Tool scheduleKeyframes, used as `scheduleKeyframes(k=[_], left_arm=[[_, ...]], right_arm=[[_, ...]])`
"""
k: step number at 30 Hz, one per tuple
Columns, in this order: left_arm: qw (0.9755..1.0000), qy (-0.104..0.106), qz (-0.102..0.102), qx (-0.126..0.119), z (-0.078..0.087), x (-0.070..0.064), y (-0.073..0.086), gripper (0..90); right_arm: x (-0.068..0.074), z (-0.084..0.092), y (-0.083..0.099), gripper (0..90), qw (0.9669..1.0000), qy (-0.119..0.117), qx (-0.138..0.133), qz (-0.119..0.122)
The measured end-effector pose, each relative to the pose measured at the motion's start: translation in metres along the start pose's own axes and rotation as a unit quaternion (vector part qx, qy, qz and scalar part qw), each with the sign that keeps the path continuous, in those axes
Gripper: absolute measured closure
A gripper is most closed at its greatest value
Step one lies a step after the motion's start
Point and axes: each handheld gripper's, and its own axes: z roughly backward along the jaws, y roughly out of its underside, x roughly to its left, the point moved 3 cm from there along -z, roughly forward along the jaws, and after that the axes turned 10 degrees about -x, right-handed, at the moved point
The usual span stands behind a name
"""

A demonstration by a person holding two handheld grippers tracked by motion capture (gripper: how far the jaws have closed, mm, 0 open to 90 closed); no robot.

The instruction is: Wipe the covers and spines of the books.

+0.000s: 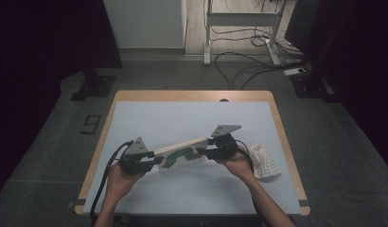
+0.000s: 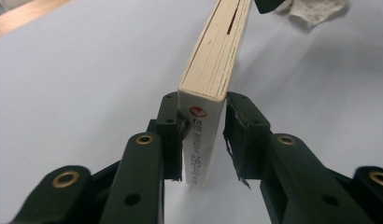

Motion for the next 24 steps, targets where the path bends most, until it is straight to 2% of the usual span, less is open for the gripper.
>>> scheduleKeyframes(k=[11,16,21,24], left_arm=[[0.9997,-0.025,0.003,-0.001,-0.005,0.019,-0.003,65.7],[0.9993,-0.037,0.005,0.007,-0.011,0.027,0.0,64.6],[0.9991,-0.04,0.008,0.014,-0.018,0.031,0.004,64.2],[0.9991,-0.041,0.01,0.009,-0.021,0.032,0.005,63.7]], right_arm=[[-0.007,-0.014,-0.014,51.3,0.9998,0.017,-0.002,0.01],[-0.012,-0.024,-0.013,51.3,0.9997,0.023,0.002,0.01],[-0.017,-0.031,-0.008,51.1,0.9996,0.027,0.006,0.008],[-0.02,-0.033,-0.005,50.5,0.9996,0.027,0.008,0.002]])
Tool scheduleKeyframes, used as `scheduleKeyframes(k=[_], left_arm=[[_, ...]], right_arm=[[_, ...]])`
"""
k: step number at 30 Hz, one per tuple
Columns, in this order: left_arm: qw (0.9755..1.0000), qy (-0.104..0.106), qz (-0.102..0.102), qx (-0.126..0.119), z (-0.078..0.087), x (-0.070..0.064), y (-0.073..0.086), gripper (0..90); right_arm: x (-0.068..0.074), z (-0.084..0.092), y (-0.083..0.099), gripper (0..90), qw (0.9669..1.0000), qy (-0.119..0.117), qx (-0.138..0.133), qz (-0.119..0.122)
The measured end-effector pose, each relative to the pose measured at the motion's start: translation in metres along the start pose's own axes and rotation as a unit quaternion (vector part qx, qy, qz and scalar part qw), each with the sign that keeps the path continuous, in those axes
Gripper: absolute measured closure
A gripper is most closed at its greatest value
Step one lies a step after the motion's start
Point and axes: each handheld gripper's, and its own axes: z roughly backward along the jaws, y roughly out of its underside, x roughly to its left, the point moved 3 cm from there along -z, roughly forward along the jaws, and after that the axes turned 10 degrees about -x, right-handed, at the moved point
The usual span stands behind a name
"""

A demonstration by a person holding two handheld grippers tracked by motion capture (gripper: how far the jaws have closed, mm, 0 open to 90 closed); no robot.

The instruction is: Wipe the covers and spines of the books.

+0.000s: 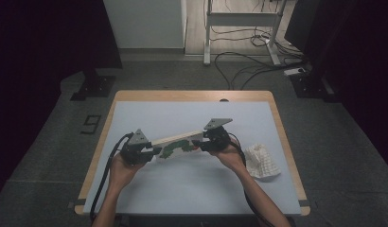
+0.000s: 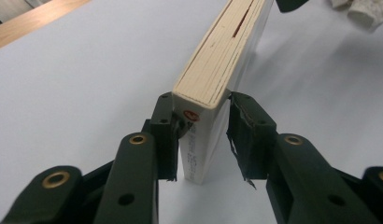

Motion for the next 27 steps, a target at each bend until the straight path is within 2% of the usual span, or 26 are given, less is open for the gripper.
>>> scheduleKeyframes(k=[5,11,17,27], left_arm=[[1.0,0.008,0.005,-0.002,-0.001,0.002,0.001,63.1],[0.9999,0.006,0.008,-0.006,-0.001,0.002,0.001,62.6],[0.9999,0.008,0.01,-0.009,-0.002,0.003,0.001,62.2],[0.9995,0.017,0.015,-0.02,-0.003,0.004,0.001,60.4]], right_arm=[[0.0,-0.001,0.0,48.5,1.0,0.0,0.0,0.0],[0.001,0.0,0.0,39.4,0.9999,0.007,0.003,0.01],[0.003,0.011,-0.002,32.1,0.9996,0.016,0.005,0.024],[0.008,0.034,-0.001,26.0,0.9994,0.016,0.01,0.029]])
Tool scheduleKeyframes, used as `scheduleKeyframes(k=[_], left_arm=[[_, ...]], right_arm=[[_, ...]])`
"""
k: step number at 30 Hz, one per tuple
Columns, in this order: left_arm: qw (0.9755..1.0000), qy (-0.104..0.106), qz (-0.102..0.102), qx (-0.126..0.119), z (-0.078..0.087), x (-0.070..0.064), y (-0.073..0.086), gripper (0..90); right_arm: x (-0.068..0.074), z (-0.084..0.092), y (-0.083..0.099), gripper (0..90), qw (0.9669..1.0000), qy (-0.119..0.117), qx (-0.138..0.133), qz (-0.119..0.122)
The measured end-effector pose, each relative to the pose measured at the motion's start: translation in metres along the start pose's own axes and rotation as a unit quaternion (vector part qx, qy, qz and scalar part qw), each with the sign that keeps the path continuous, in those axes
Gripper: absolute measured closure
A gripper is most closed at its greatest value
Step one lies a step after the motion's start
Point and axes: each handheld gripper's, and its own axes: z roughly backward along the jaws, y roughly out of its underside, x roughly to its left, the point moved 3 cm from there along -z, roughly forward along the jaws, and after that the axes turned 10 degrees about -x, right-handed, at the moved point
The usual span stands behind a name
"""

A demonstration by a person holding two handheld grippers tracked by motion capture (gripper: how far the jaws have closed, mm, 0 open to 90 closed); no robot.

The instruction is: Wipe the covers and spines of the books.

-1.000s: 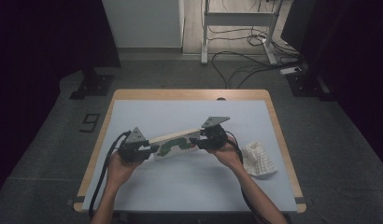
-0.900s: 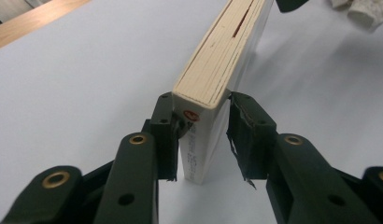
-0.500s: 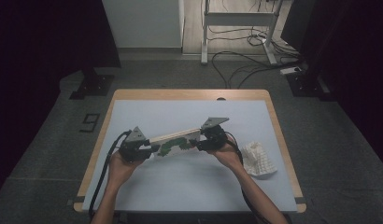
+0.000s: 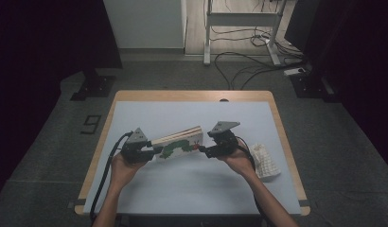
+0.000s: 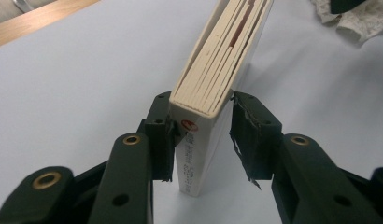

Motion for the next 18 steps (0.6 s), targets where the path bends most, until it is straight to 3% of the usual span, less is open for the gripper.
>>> scheduleKeyframes(k=[18], left_arm=[[0.9999,0.006,0.008,-0.009,-0.002,0.003,-0.001,59.8]], right_arm=[[-0.009,0.051,0.019,21.1,0.999,0.04,0.021,-0.005]])
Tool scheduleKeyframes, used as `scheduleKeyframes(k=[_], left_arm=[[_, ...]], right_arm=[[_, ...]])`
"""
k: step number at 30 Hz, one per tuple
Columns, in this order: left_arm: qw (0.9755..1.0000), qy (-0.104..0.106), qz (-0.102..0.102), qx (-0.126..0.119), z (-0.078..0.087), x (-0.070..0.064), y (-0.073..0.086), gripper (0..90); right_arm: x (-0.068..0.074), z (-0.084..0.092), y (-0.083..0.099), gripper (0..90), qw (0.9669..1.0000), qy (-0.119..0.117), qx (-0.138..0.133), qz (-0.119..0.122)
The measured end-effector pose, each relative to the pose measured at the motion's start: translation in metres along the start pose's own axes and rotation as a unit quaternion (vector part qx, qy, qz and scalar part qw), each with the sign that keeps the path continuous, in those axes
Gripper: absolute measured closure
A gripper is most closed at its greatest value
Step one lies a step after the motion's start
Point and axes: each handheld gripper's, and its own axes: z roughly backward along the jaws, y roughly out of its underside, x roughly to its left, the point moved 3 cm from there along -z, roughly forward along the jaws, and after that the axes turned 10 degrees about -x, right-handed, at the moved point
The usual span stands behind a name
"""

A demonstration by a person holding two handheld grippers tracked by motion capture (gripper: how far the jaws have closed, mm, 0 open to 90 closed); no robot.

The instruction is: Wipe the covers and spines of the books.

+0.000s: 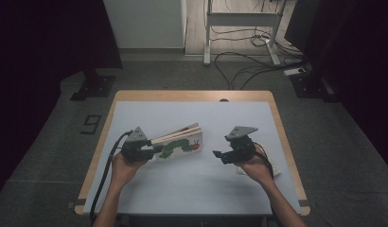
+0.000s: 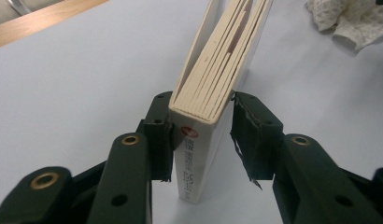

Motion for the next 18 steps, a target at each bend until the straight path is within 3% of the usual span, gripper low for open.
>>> scheduleKeyframes(k=[10,18], left_arm=[[1.0,0.002,-0.002,0.0,-0.001,0.001,0.0,59.8],[1.0,0.001,-0.003,0.001,-0.001,0.001,0.0,59.7]], right_arm=[[-0.024,0.036,0.018,20.4,0.999,0.04,0.005,-0.017],[-0.041,0.062,0.034,20.4,0.9954,0.09,0.025,-0.021]])
